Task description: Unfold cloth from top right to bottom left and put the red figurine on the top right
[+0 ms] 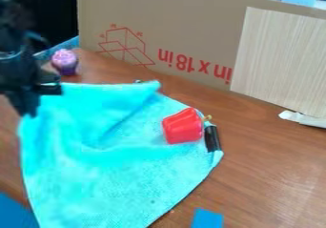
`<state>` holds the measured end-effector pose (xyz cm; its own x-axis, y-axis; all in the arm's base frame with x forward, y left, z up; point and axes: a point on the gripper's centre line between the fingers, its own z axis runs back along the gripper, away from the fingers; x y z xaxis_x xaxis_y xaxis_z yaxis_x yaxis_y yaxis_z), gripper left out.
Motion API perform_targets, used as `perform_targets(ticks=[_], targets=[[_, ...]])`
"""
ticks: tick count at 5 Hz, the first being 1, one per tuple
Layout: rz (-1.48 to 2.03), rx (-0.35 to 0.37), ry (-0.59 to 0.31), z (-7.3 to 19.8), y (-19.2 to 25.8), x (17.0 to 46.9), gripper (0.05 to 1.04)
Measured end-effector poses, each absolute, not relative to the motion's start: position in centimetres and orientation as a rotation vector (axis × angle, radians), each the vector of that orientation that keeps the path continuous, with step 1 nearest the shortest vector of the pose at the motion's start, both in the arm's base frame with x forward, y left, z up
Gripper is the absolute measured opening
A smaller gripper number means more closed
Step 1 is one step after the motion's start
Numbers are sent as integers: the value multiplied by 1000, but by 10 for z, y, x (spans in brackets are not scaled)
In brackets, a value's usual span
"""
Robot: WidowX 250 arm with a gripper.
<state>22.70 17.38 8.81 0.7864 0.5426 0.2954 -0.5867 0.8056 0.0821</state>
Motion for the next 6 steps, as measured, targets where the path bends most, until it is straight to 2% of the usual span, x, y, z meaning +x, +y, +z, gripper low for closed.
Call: perform_targets(ticks=[2, 3, 4, 5, 6], targets=[[605, 225, -272, 65, 217, 204, 59], [613, 242, -255, 56, 224, 198, 75], [636, 280, -247, 53, 229, 195, 221], [607, 326, -282, 55, 225, 201, 481], [564, 377, -340, 70, 223, 211, 788]])
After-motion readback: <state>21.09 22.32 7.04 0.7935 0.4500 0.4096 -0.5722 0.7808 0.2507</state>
